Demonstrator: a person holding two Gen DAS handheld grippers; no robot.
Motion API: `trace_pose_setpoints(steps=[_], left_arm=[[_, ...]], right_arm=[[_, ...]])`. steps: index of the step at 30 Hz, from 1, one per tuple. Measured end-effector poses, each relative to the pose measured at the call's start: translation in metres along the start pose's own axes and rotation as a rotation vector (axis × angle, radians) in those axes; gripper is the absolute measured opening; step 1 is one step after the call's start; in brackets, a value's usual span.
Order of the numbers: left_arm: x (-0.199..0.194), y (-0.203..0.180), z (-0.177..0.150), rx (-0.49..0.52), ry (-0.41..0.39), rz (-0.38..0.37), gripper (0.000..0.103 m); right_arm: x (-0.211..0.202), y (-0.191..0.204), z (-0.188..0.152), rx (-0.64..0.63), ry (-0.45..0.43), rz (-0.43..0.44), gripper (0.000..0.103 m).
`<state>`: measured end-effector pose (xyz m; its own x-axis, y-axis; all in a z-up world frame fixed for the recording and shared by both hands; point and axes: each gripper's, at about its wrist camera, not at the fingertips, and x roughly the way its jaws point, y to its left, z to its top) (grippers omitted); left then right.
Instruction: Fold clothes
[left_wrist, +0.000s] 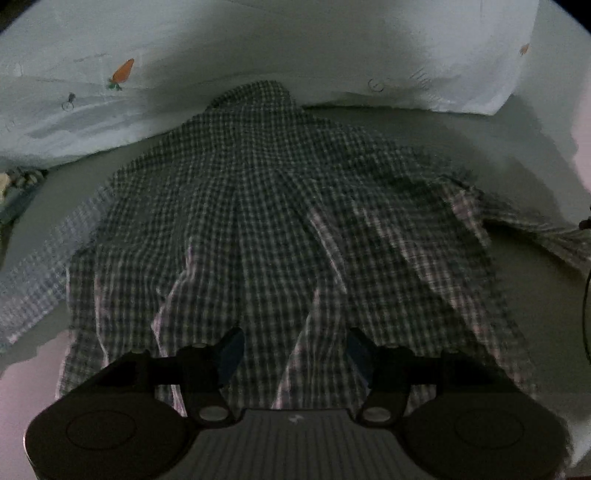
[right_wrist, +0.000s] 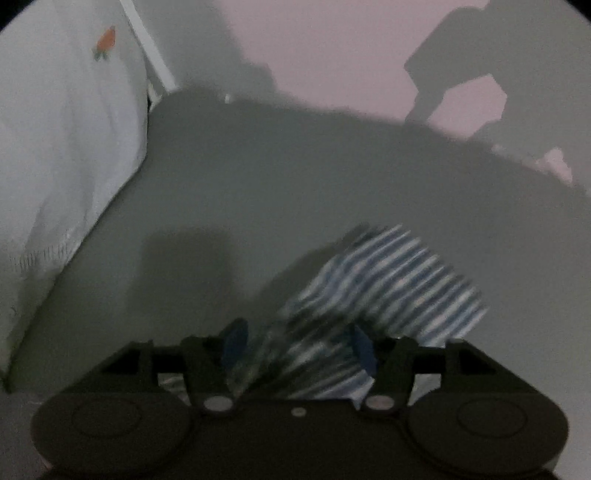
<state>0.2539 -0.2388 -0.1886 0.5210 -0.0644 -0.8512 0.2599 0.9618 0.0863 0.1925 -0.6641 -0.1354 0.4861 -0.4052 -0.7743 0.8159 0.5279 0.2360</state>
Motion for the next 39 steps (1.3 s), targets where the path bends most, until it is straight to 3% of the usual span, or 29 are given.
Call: trace_pose_setpoints(steps=[3,5,8,10,11,13,15,16,17,18,20,22,24,26,27,28,32,35,36,37,39], left_arm=[[0.003,-0.004,0.006,0.02,-0.004,0.034,0.063],[0.004,-0.004,0.01,0.015,-0.008,0.041,0.063],[0.008,-0.001,0.013,0.003,-0.016,0.042,0.063],[0.014,0.002,0.013,-0.019,-0.001,0.027,0.063],[0.017,0.002,0.012,-0.028,0.01,0.017,0.063],[0.023,0.002,0.011,-0.041,0.03,0.007,0.063],[0.027,0.001,0.012,-0.043,0.041,0.005,0.063],[0.027,0.001,0.013,-0.037,0.038,0.008,0.063],[0.026,0.001,0.013,-0.03,0.035,0.011,0.063],[0.026,0.002,0.013,-0.023,0.03,0.019,0.064],[0.027,0.004,0.013,-0.029,0.033,0.021,0.065],[0.029,0.005,0.013,-0.037,0.039,0.022,0.065],[0.031,0.006,0.013,-0.042,0.043,0.023,0.065],[0.03,0.006,0.013,-0.04,0.041,0.029,0.065],[0.029,0.007,0.013,-0.043,0.038,0.031,0.065],[0.028,0.008,0.013,-0.046,0.035,0.034,0.065],[0.022,0.03,0.019,-0.056,-0.003,0.064,0.065],[0.018,0.061,0.026,-0.076,-0.039,0.112,0.067],[0.018,0.078,0.031,-0.091,-0.054,0.131,0.069],[0.02,0.092,0.036,-0.103,-0.065,0.147,0.069],[0.028,0.126,0.05,-0.128,-0.087,0.187,0.069]], right_arm=[[-0.002,0.027,-0.01,-0.125,-0.034,-0.109,0.005],[-0.044,0.024,-0.008,-0.06,-0.144,-0.033,0.004],[-0.129,0.012,-0.023,-0.098,-0.439,0.118,0.004],[-0.155,-0.005,-0.046,-0.122,-0.515,0.151,0.008],[-0.155,-0.014,-0.057,-0.118,-0.505,0.14,0.011],[-0.132,-0.037,-0.082,-0.088,-0.39,0.045,0.037],[-0.102,-0.07,-0.104,0.05,-0.186,-0.059,0.041],[-0.096,-0.083,-0.114,0.115,-0.138,-0.083,0.033],[-0.1,-0.092,-0.121,0.159,-0.159,-0.087,0.036],[-0.103,-0.096,-0.125,0.174,-0.174,-0.097,0.049],[-0.107,-0.095,-0.123,0.152,-0.186,-0.118,0.05],[-0.105,-0.097,-0.118,0.187,-0.19,-0.086,0.059],[-0.096,-0.097,-0.114,0.21,-0.187,-0.114,0.059],[-0.086,-0.095,-0.099,0.17,-0.177,-0.17,0.037],[-0.082,-0.09,-0.093,0.107,-0.167,-0.209,0.016],[-0.079,-0.083,-0.089,0.024,-0.162,-0.255,0.011],[-0.081,-0.058,-0.095,-0.168,-0.174,-0.401,0.012],[-0.106,-0.029,-0.106,-0.258,-0.248,-0.459,0.024],[-0.114,-0.018,-0.107,-0.287,-0.283,-0.466,0.036],[-0.122,-0.003,-0.111,-0.328,-0.312,-0.45,0.049],[-0.135,0.038,-0.123,-0.437,-0.352,-0.364,0.052]])
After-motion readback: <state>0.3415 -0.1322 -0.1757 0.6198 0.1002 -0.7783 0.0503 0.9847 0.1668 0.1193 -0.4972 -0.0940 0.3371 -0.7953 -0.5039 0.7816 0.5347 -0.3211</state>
